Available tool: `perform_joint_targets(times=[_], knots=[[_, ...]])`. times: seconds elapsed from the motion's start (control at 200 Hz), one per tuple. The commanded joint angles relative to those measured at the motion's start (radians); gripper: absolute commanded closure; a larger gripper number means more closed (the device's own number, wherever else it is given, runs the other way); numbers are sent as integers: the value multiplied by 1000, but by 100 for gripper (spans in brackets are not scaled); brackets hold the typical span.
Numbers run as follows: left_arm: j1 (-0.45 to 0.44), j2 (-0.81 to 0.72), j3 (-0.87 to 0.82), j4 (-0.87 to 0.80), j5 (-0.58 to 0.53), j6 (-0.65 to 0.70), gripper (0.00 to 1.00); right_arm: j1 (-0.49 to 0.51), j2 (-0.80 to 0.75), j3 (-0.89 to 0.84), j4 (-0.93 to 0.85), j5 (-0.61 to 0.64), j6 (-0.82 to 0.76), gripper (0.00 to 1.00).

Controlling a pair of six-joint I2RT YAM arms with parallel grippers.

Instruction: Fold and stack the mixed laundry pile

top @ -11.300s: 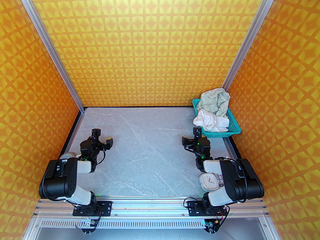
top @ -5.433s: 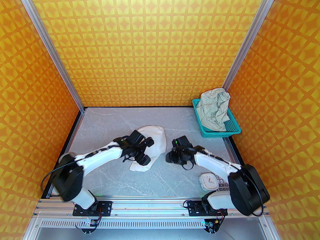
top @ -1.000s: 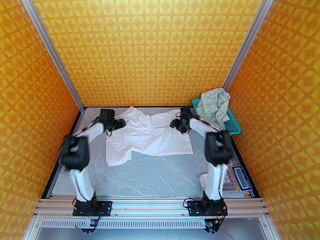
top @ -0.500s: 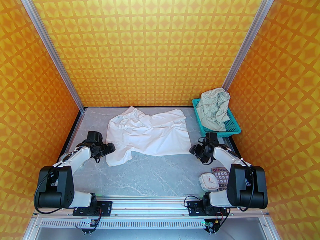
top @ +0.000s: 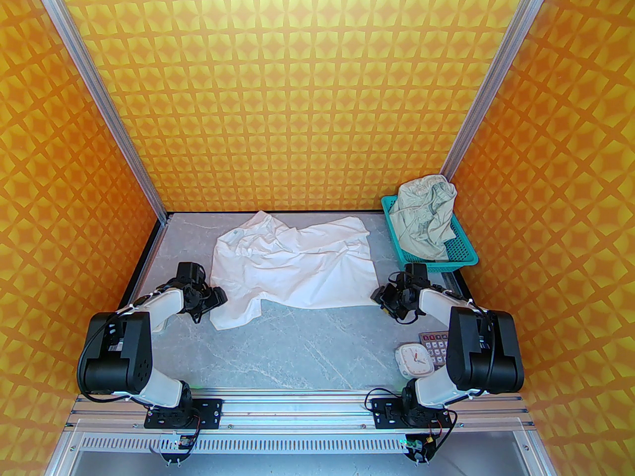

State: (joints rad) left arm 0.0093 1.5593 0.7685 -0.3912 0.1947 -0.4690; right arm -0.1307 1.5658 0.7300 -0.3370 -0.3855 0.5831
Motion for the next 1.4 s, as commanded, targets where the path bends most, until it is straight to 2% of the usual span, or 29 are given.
perform_joint_targets(times=[0.0, 0.15, 0.335, 0.38, 0.48, 0.62, 0.83, 0.95, 1.13, 1.25, 1.395], knots=[[-47, 76, 2, 169, 87, -18, 45, 14, 49, 15, 84, 2, 18, 67], [-70, 89, 16, 187, 89, -27, 49, 14, 76, 26, 98, 19, 16, 78], [-78, 82, 8, 198, 84, -37, 66, 14, 73, 16, 126, 23, 30, 94], [-78, 83, 8, 200, 81, -36, 74, 14, 73, 13, 141, 16, 36, 100], [-77, 34, -36, 290, 74, -54, 100, 14, 55, 6, 163, 6, 43, 100], [-78, -142, -174, 531, 69, -93, 100, 15, -15, -3, 154, 22, 41, 100], [-92, -435, -129, 510, 134, -11, 100, 27, -220, 53, 86, 17, 32, 100], [-93, -622, 13, 385, 173, 93, 100, 28, -394, 187, -71, 87, -32, 100], [-92, -784, 398, 112, 224, 302, 100, 28, -552, 537, -323, 157, -123, 100], [-92, -766, 708, -84, 226, 392, 100, 28, -614, 742, -418, 211, -152, 100], [-92, -633, 982, -254, 149, 383, 100, 28, -548, 944, -512, 255, -153, 100]])
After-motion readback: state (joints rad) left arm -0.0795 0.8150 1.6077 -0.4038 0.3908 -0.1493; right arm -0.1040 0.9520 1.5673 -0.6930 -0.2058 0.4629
